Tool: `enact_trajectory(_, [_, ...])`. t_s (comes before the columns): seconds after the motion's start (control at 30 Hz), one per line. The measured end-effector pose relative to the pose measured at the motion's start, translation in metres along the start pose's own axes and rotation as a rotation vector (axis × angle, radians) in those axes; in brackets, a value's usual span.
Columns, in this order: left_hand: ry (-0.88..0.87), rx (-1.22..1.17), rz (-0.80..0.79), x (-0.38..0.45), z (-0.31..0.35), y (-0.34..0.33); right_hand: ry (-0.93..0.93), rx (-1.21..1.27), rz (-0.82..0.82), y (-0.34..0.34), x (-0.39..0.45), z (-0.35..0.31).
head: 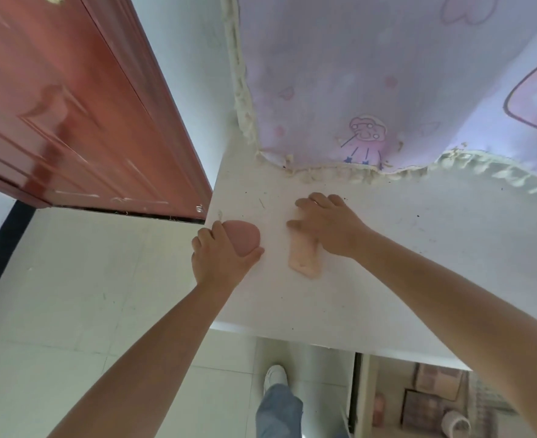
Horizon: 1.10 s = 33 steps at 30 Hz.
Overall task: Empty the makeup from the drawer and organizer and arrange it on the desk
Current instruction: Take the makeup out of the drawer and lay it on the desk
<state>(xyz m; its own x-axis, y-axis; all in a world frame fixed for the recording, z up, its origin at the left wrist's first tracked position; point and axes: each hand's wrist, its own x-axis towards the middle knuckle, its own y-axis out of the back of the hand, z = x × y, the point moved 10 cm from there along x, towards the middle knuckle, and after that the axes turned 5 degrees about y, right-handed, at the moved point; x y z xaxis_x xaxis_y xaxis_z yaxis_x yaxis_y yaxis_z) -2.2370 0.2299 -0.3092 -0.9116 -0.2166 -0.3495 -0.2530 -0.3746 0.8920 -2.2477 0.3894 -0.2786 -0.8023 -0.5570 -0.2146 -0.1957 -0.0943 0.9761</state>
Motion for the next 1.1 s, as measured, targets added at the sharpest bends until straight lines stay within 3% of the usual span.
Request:
enact_trajectory(0.07, [0.016, -0.016, -0.013, -0.004, -0.001, -0.004, -0.124, 0.174, -0.076, -0.016, -0.004, 0.002])
enact_trajectory(0.17, [0.034, -0.064, -0.027, -0.009, -0.006, -0.008, -0.344, 0.392, 0.164, -0.017, -0.018, 0.005])
enact_trajectory(0.23, [-0.005, -0.063, -0.025, -0.010, -0.008, -0.009, -0.441, 0.496, 0.143, -0.032, -0.024, -0.001])
enact_trajectory(0.47, [-0.118, 0.028, -0.022, -0.014, -0.007, -0.013, -0.474, 0.567, 0.193, -0.050, -0.033, -0.029])
enact_trajectory(0.63, [-0.161, 0.099, 0.094, -0.038, 0.000, -0.001, -0.486, 0.586, 0.201, -0.047, -0.049, -0.022])
enact_trajectory(0.73, [-0.297, 0.093, 0.152, -0.078, 0.016, -0.017, -0.547, 0.604, 0.406, -0.037, -0.110, -0.002])
enact_trajectory(0.8, [-0.527, 0.074, 0.190, -0.125, 0.039, -0.046, -0.585, 0.557, 0.473, -0.044, -0.171, 0.005])
enact_trajectory(0.97, [-0.909, 0.000, 0.082, -0.258, 0.092, -0.150, -0.562, 0.432, 0.545, -0.095, -0.325, 0.010])
enact_trajectory(1.03, [-0.935, 0.058, -0.067, -0.292, 0.102, -0.194, -0.553, 0.442, 0.516, -0.117, -0.363, 0.010])
enact_trajectory(1.1, [-0.842, 0.143, -0.207, -0.312, 0.114, -0.230, -0.563, 0.474, 0.438, -0.148, -0.397, 0.016])
